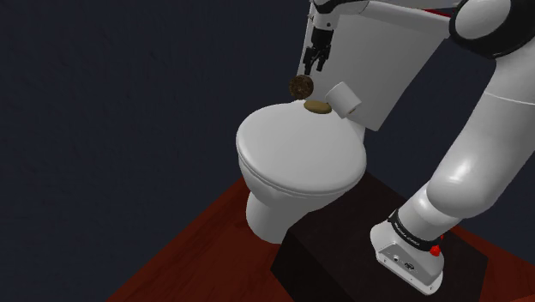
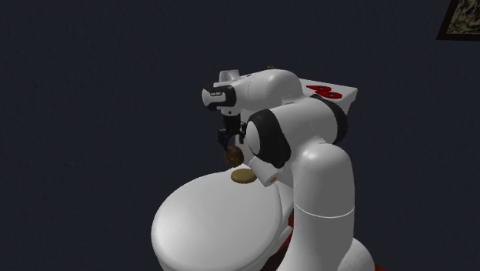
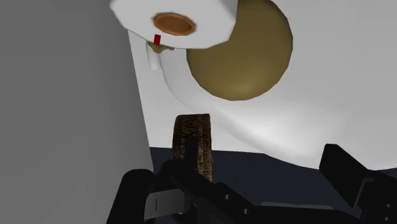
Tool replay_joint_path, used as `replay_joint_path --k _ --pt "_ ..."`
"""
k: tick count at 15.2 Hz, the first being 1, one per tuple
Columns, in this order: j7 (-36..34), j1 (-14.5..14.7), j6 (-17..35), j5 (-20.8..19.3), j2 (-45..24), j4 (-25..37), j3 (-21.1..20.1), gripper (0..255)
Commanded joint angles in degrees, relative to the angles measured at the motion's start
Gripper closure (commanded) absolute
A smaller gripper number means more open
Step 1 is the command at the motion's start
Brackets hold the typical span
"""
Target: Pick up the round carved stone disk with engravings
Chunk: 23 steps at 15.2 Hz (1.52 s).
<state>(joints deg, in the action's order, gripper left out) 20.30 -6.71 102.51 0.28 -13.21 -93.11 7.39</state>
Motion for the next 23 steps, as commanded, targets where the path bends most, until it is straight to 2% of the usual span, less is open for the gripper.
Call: replay_joint_path --k 1,6,15,16,23 --pt "1.22 -0.74 -0.40 0.49 -5.35 5.59 0.22 0" --pt "3.25 -2.61 -3.61 1.50 -17.50 20.65 0.23 0" --pt "3.14 -2.65 1.89 1.45 -18.09 15.75 -0.08 0" --pt "2.98 -2.53 2.10 1.45 -18.21 15.66 -0.12 255" --pt "2.96 -2.52 2.36 1.47 -18.33 15.50 -0.14 255"
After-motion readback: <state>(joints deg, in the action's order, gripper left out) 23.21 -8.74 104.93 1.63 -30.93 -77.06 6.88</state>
